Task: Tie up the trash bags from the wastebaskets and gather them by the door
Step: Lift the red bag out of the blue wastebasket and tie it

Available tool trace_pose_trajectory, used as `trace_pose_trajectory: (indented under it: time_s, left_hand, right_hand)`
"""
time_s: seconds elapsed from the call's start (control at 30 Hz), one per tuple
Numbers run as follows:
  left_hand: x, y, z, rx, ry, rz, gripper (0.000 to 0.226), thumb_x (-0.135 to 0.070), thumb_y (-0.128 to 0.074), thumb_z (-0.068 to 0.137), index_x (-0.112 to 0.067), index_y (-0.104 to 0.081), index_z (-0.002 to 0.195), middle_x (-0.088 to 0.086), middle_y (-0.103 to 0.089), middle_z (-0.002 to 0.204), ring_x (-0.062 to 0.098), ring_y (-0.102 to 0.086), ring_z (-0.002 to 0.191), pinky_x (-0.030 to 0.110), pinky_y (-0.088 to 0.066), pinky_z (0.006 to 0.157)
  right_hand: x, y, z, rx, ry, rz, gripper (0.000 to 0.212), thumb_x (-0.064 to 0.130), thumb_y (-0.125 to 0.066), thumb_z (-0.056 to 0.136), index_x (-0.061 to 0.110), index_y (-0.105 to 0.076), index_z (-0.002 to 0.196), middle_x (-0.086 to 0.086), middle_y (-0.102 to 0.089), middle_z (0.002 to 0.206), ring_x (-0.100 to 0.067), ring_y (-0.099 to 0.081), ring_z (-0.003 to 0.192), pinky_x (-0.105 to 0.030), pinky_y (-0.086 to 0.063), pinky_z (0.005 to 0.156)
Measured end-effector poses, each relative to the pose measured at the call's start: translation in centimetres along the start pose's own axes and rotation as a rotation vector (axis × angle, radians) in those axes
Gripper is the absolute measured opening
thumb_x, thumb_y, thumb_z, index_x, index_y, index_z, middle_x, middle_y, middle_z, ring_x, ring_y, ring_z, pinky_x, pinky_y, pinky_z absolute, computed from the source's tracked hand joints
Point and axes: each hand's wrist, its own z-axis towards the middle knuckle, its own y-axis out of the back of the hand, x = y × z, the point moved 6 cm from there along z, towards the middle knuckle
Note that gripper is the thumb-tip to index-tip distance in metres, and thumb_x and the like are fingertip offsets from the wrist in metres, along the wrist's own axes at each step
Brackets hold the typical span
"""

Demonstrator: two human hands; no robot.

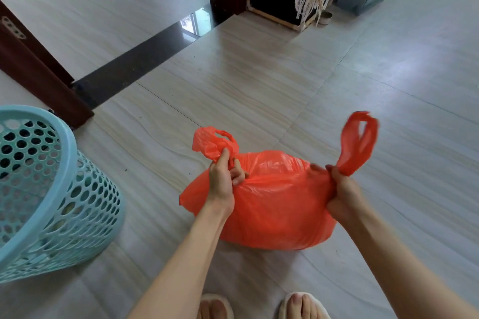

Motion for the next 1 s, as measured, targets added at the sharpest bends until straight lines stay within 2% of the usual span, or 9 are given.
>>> trace_pose_trajectory:
  time_s: [0.1, 0.17, 0.27, 0.43, 0.57, 0.73, 0.83, 0.9, 1.0]
  left_hand:
    - [1.1, 0.0, 0.0, 0.064, 0.157, -0.041, 0.032, -0.018, -0.033, 0.093, -0.019, -0.033, 0.061, -0.010, -0.027, 0.041, 0.006, -0.026, 0.035, 0.025, -0.042, 0.061]
    - [1.5, 0.2, -0.1, 0.094, 0.205, -0.046, 0.024, -0.012, -0.031, 0.092, -0.017, -0.040, 0.070, -0.007, -0.032, 0.047, 0.006, -0.031, 0.038, 0.024, -0.044, 0.061]
    - [1.2, 0.6, 0.1, 0.128, 0.095, 0.159, 0.026, -0.009, -0.029, 0.099, -0.011, -0.051, 0.084, -0.003, -0.035, 0.058, 0.002, -0.038, 0.041, 0.018, -0.047, 0.056]
    - [0.6, 0.0, -0.3, 0.149, -0.067, 0.439, 0.034, -0.014, -0.030, 0.101, -0.013, -0.047, 0.071, -0.008, -0.052, 0.041, 0.003, -0.052, 0.043, 0.037, -0.046, 0.071]
    - [0.1, -1.2, -1.4, 0.286, -0.017, 0.395, 0.032, -0.019, -0.027, 0.102, -0.010, -0.040, 0.073, -0.001, -0.052, 0.040, 0.015, -0.063, 0.046, 0.029, -0.052, 0.063]
    - [0.8, -2.7, -2.7, 0.191, 0.033, 0.038, 0.034, -0.016, -0.024, 0.101, -0.011, -0.039, 0.072, -0.004, -0.039, 0.034, 0.015, -0.054, 0.037, 0.026, -0.057, 0.066]
    - [1.8, -1.9, -2.1, 0.071, 0.069, -0.038, 0.034, -0.019, -0.026, 0.101, -0.015, -0.040, 0.071, -0.011, -0.026, 0.037, 0.005, -0.026, 0.031, 0.020, -0.048, 0.049]
    - [2.0, -1.4, -1.8, 0.031, 0.084, 0.072, 0.033, -0.020, -0.028, 0.101, -0.016, -0.042, 0.072, -0.013, -0.025, 0.039, 0.003, -0.023, 0.032, 0.018, -0.040, 0.043]
    - [1.4, -1.6, -1.8, 0.058, 0.059, 0.287, 0.032, -0.019, -0.033, 0.098, -0.019, -0.043, 0.068, -0.009, -0.027, 0.047, 0.002, -0.026, 0.035, 0.021, -0.033, 0.047]
  right_hand:
    - [0.6, -2.1, -1.2, 0.216, -0.012, 0.214, 0.024, 0.022, -0.035, 0.098, 0.006, -0.051, 0.107, -0.010, -0.070, 0.073, -0.022, -0.071, 0.084, -0.037, -0.047, 0.089]
    - [1.1, -2.9, -1.9, 0.240, 0.085, 0.117, 0.023, 0.023, -0.033, 0.099, 0.014, -0.047, 0.082, 0.001, -0.049, 0.041, -0.017, -0.065, 0.056, -0.034, -0.049, 0.081]
    - [1.2, -4.1, -2.8, 0.252, 0.209, -0.109, 0.028, 0.022, -0.034, 0.099, 0.017, -0.038, 0.071, 0.008, -0.026, 0.037, -0.008, -0.028, 0.028, -0.026, -0.051, 0.051]
    - [0.4, -4.4, -3.1, 0.366, 0.241, -0.396, 0.015, 0.017, -0.044, 0.071, 0.015, -0.043, 0.086, 0.003, -0.031, 0.055, -0.008, -0.030, 0.038, -0.025, -0.037, 0.041]
    - [0.7, -3.6, -2.4, 0.279, 0.292, -0.676, 0.021, 0.004, -0.032, 0.086, 0.019, -0.036, 0.073, 0.001, -0.028, 0.062, -0.011, -0.030, 0.050, -0.024, -0.030, 0.048]
    - [0.2, -2.8, -2.0, 0.109, 0.456, -1.074, 0.034, 0.008, -0.027, 0.092, 0.016, -0.055, 0.109, 0.000, -0.057, 0.099, -0.015, -0.050, 0.093, -0.028, -0.038, 0.082]
    - [-1.4, -1.4, -1.4, 0.039, 0.284, -0.855, 0.027, 0.008, -0.029, 0.094, 0.011, -0.056, 0.100, -0.004, -0.051, 0.073, -0.017, -0.044, 0.062, -0.025, -0.035, 0.055]
    - [-1.8, -1.0, -1.6, 0.044, 0.187, -0.671, 0.025, 0.008, -0.029, 0.094, 0.012, -0.053, 0.090, -0.001, -0.037, 0.059, -0.010, -0.032, 0.041, -0.018, -0.025, 0.036]
    - [-1.6, -1.7, -2.4, 0.165, 0.159, -0.386, 0.028, 0.006, -0.028, 0.096, 0.014, -0.051, 0.082, -0.001, -0.030, 0.056, -0.003, -0.025, 0.031, -0.014, -0.019, 0.030]
